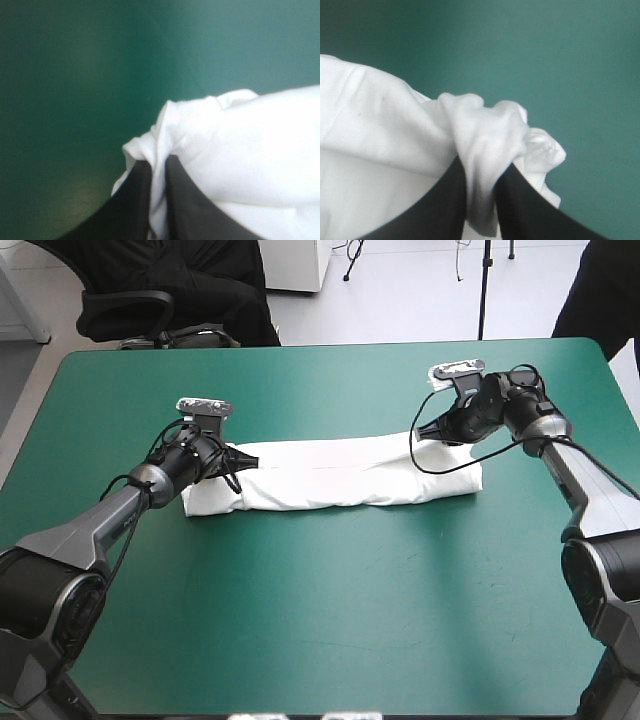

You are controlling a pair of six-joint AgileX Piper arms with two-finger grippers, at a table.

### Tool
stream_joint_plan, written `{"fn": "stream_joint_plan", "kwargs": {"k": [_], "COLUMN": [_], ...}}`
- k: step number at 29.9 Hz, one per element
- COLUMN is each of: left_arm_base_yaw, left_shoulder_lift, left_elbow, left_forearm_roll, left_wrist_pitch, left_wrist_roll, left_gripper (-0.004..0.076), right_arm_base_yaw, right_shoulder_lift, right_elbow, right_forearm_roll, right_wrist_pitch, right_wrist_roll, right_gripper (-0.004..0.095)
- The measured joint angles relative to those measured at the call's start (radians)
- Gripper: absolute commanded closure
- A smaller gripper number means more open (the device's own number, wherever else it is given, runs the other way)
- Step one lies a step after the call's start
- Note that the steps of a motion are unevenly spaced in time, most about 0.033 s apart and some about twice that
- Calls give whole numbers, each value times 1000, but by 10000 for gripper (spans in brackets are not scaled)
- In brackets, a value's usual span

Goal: Fold the cloth

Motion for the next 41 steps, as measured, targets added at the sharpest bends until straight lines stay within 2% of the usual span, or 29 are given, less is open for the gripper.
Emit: {"fn": "stream_joint_plan", "kwargs": {"k": [3,6,10,15,18,21,22,26,30,36,41], "left_arm_base_yaw": [0,0,0,0,0,0,0,0,-1,-43,-84], "left_shoulder_lift": [1,-14,-75,-219,-320,-403,-421,-463,-417,-236,-34], "left_elbow": [-6,-20,-50,-72,-74,-74,-74,-77,-79,-163,-310], "left_forearm_roll": [3,4,9,-3,-60,-185,-242,-464,-623,-686,-704], "left_wrist_pitch": [19,75,184,298,369,402,402,362,312,295,289], "left_wrist_roll": [15,23,27,70,102,205,245,473,613,707,720], "left_gripper": [497,421,409,410,454,635,728,741,741,741,741], "right_arm_base_yaw": [0,0,0,0,0,0,-1,-20,-87,-205,-244], "right_shoulder_lift": [-3,-17,-86,-217,-296,-342,-349,-349,-329,-296,-277], "right_elbow": [-19,-46,-62,-67,-68,-70,-70,-70,-70,-48,-46], "right_forearm_roll": [12,11,-9,-72,-154,-216,-227,-217,-120,88,132], "right_wrist_pitch": [52,139,224,263,294,319,323,322,296,269,273], "right_wrist_roll": [-17,-20,-21,-19,21,66,77,95,62,-81,-124], "right_gripper": [345,315,317,317,317,317,317,317,317,317,318]}}
